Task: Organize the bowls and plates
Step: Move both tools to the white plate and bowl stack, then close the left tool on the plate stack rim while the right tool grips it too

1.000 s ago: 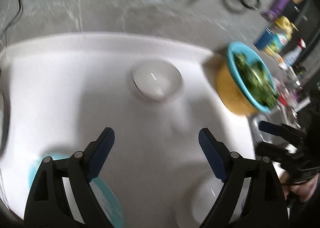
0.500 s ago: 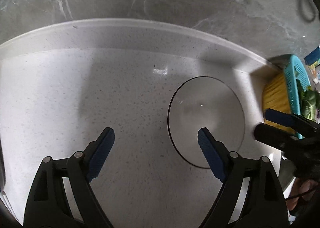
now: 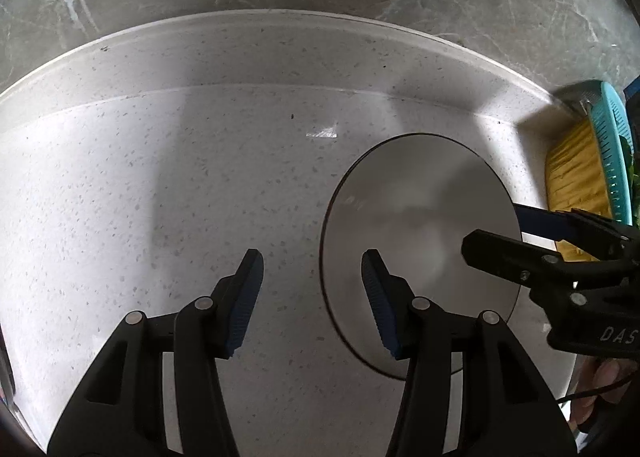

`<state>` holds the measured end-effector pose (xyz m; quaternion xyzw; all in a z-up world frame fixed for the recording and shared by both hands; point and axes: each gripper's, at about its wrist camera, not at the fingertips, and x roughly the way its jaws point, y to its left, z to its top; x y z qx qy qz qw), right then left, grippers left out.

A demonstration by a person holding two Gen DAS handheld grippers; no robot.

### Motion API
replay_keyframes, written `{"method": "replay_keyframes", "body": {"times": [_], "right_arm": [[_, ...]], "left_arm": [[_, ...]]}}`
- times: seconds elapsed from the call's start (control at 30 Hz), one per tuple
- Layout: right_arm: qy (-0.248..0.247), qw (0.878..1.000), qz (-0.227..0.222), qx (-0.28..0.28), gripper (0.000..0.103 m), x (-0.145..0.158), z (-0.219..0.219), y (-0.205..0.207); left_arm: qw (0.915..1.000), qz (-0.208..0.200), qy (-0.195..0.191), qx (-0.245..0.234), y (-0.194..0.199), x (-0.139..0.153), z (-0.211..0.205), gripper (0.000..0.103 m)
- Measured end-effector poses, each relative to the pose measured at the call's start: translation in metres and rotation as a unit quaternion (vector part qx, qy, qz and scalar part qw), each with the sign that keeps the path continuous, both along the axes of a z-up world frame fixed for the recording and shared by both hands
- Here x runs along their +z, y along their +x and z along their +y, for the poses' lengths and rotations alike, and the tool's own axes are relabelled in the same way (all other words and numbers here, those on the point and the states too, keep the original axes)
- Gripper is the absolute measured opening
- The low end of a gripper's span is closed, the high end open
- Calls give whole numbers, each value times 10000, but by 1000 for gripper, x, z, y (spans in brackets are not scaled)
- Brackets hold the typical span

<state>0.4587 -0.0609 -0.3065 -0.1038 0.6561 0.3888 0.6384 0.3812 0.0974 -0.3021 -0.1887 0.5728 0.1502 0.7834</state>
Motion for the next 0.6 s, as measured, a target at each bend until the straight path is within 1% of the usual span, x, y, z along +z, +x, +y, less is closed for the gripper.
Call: {"method": "replay_keyframes", "body": {"times": [0.03, 0.07, 0.1, 0.13, 0.2, 0.23, 0.33, 0.37, 0.43, 0.6], "right_arm": [[0, 10000, -6, 15, 70, -1, 0, 0], [-6, 10000, -15, 33, 64, -2, 1, 1], [-30, 10000, 5, 56, 61, -4, 1, 0], [-27, 10000, 45, 68, 56, -6, 1, 1], [-24, 9999, 101, 82, 50, -9, 1, -1], [-35, 9999, 103, 97, 46, -10, 3, -3], [36, 9996, 229, 174, 21, -14, 6, -7], [53, 9995, 216, 214, 19, -14, 8, -9], [-31, 9995, 68, 298, 19, -12, 12, -14], [33, 9997, 108, 220, 18, -13, 8, -15]], "left_arm": [[10000, 4, 2, -7, 2, -1, 0, 43], [10000, 11, -28, -10, 2, -2, -2, 38], [10000, 12, -64, -15, 3, -3, -3, 34], [10000, 26, -85, -9, 4, -6, -2, 31], [9999, 8, -141, 11, 4, -10, -2, 30], [9998, -38, -197, -19, 4, -11, -3, 24], [9998, -69, -173, -108, 8, -10, -8, 10], [9999, -45, -120, -111, 10, -10, -10, 10], [9999, -59, -130, -75, 12, -10, -10, 10], [9999, -65, -98, -80, 15, -8, -11, 10]]}}
